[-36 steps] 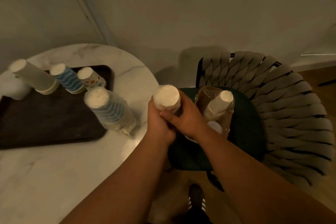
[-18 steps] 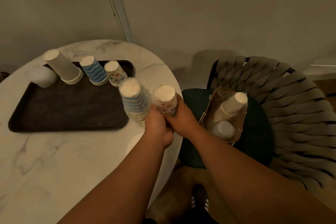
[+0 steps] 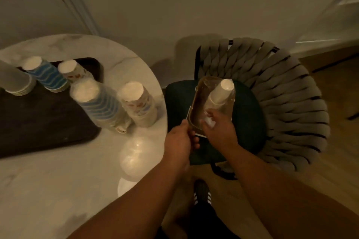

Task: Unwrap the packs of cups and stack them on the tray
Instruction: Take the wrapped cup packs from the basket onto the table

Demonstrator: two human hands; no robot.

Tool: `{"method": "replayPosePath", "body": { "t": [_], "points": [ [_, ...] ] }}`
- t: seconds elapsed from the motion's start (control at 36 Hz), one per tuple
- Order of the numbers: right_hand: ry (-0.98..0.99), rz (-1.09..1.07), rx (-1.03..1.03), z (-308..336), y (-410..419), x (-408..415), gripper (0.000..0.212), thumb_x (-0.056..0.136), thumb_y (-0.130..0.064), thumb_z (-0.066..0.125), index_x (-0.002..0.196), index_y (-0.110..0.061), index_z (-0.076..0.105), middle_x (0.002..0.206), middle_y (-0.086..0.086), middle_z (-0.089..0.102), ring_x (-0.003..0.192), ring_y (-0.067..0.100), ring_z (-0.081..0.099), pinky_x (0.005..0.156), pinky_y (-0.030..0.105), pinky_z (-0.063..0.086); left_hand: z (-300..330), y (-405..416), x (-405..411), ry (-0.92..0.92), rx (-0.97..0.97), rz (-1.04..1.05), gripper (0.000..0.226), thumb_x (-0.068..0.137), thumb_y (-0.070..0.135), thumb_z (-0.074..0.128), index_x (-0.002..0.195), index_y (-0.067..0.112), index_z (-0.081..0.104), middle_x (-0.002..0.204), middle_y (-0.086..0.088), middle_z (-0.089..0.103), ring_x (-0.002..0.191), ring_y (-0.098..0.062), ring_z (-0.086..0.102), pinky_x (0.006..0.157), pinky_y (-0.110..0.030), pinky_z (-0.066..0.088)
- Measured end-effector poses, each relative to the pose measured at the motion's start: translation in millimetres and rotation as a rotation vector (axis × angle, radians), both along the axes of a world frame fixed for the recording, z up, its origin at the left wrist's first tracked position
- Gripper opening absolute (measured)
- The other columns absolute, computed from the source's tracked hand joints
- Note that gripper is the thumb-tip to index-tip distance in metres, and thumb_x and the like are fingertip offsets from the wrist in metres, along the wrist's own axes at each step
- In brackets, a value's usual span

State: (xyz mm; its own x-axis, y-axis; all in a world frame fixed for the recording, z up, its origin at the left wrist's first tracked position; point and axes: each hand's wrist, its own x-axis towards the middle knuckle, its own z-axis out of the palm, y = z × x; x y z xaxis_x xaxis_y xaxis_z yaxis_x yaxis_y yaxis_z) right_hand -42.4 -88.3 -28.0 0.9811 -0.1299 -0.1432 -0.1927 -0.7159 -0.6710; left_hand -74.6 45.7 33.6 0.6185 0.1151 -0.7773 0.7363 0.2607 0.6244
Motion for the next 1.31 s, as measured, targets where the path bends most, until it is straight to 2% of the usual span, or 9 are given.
{"method": "replayPosePath", "body": {
  "t": [0.17, 0.31, 0.42, 0.53, 0.69, 0.89, 1.14, 1.22, 1.31],
  "points": [
    [0.111, 0.155, -0.430, -49, -60, 15, 0.042, 0.090, -0.047, 0.057, 0.125, -0.025, 0.061, 0.128, 0.004, 0.061, 0.120, 0.024, 0.051, 0.103, 0.043, 0.041, -45, -41, 57, -0.097, 0.179, -0.246, 0.019, 0.092, 0.039, 0.059, 0.090, 0.020, 0.064, 0.103, -0.011, 0.066, 0.103, -0.029, 0.063, 0.093, -0.046, 0.053],
    [0.257, 0.504, -0.552, -67, -74, 40, 0.057, 0.093, -0.052, 0.042, 0.143, -0.024, 0.044, 0.151, 0.004, 0.040, 0.145, 0.023, 0.022, 0.120, 0.051, 0.008, -91, -71, 117, -0.004, 0.219, -0.370, 0.040, 0.087, 0.037, 0.061, 0.110, 0.006, 0.066, 0.111, -0.019, 0.067, 0.107, -0.037, 0.062, 0.097, -0.049, 0.050],
    [0.326, 0.555, -0.545, -79, -77, 45, 0.063, 0.094, -0.059, 0.032, 0.147, -0.024, 0.037, 0.150, 0.002, 0.040, 0.141, 0.023, 0.030, 0.118, 0.055, -0.002, -128, -89, 147, 0.103, 0.266, -0.464, 0.050, 0.083, 0.041, 0.060, 0.121, 0.008, 0.061, 0.117, -0.012, 0.065, 0.106, -0.032, 0.061, 0.098, -0.045, 0.049],
    [0.316, 0.564, -0.521, -91, -77, 44, 0.058, 0.096, -0.057, 0.028, 0.139, -0.023, 0.047, 0.142, 0.004, 0.048, 0.134, 0.027, 0.037, 0.116, 0.057, 0.009, -198, -92, 166, 0.201, 0.330, -0.610, 0.053, 0.087, 0.039, 0.053, 0.124, 0.003, 0.060, 0.126, -0.013, 0.061, 0.116, -0.036, 0.056, 0.105, -0.047, 0.043],
    [0.240, 0.509, -0.372, -107, -76, 41, 0.048, 0.095, -0.048, 0.040, 0.125, -0.016, 0.060, 0.123, 0.008, 0.054, 0.118, 0.028, 0.043, 0.099, 0.043, 0.040, -208, -94, 169, 0.355, 0.255, -0.567, 0.046, 0.097, 0.038, 0.050, 0.121, 0.000, 0.057, 0.118, -0.012, 0.061, 0.110, -0.032, 0.054, 0.103, -0.042, 0.043],
    [0.173, 0.435, -0.319, -114, -76, 39, 0.052, 0.087, -0.047, 0.042, 0.115, -0.011, 0.067, 0.110, 0.009, 0.060, 0.108, 0.029, 0.049, 0.095, 0.045, 0.044, -221, -106, 179, 0.453, 0.133, -0.593, 0.043, 0.095, 0.045, 0.052, 0.111, 0.006, 0.061, 0.098, -0.013, 0.064, 0.082, -0.032, 0.058, 0.068, -0.035, 0.046],
    [0.159, 0.399, -0.265, -118, -76, 37, 0.059, 0.082, -0.051, 0.036, 0.099, -0.007, 0.073, 0.095, 0.010, 0.060, 0.100, 0.031, 0.053, 0.094, 0.050, 0.046, -230, -108, 182, 0.468, 0.083, -0.694, 0.054, 0.097, 0.046, 0.048, 0.128, 0.002, 0.052, 0.121, -0.016, 0.058, 0.115, -0.034, 0.052, 0.098, -0.039, 0.041],
    [0.132, 0.407, -0.271, -125, -77, 36, 0.052, 0.084, -0.047, 0.041, 0.091, -0.007, 0.073, 0.088, 0.010, 0.059, 0.094, 0.032, 0.053, 0.092, 0.053, 0.047, -227, -110, 180, 0.477, 0.078, -0.696, 0.043, 0.100, 0.042, 0.045, 0.100, 0.001, 0.055, 0.090, -0.011, 0.058, 0.086, -0.030, 0.054, 0.090, -0.034, 0.041],
    [0.120, 0.419, -0.275, -128, -77, 35, 0.048, 0.084, -0.046, 0.044, 0.089, -0.008, 0.072, 0.085, 0.009, 0.060, 0.092, 0.031, 0.053, 0.089, 0.052, 0.048, -224, -109, 179, 0.486, 0.038, -0.722, 0.046, 0.098, 0.045, 0.046, 0.090, 0.000, 0.056, 0.088, -0.014, 0.058, 0.080, -0.030, 0.052, 0.093, -0.037, 0.042]
  ]
}}
